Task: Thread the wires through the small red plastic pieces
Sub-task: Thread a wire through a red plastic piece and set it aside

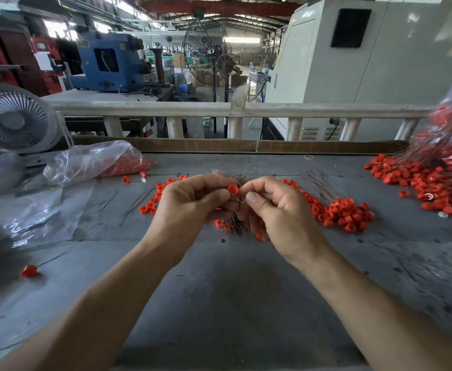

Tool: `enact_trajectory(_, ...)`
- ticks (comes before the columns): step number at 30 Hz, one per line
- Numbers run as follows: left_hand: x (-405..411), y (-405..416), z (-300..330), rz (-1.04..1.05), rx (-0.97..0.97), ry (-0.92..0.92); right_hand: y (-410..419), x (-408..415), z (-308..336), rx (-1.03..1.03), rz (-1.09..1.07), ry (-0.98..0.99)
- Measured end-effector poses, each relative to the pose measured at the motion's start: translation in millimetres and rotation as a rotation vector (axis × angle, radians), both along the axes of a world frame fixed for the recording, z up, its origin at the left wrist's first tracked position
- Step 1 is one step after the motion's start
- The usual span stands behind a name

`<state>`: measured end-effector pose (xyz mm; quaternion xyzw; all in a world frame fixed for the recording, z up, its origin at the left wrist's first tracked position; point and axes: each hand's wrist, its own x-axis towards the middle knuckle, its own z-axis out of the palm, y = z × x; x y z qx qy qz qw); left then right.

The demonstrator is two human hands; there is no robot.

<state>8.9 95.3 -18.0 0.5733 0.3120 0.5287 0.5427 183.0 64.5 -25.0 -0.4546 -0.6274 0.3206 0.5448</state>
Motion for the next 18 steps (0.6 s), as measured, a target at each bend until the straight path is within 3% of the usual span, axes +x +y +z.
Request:
enact_trajectory(10, -1.7, -1.4, 1.4, -0.055, -0.062, -0.036, 2.0, 0.8, -3.0, -0.077, 0.027, 0.076)
enact_trajectory(18, -4.4, 0.8, 6.1, -0.07, -0.194, -0.217, 1.8, 1.9, 1.2, -0.198, 0.088, 0.083)
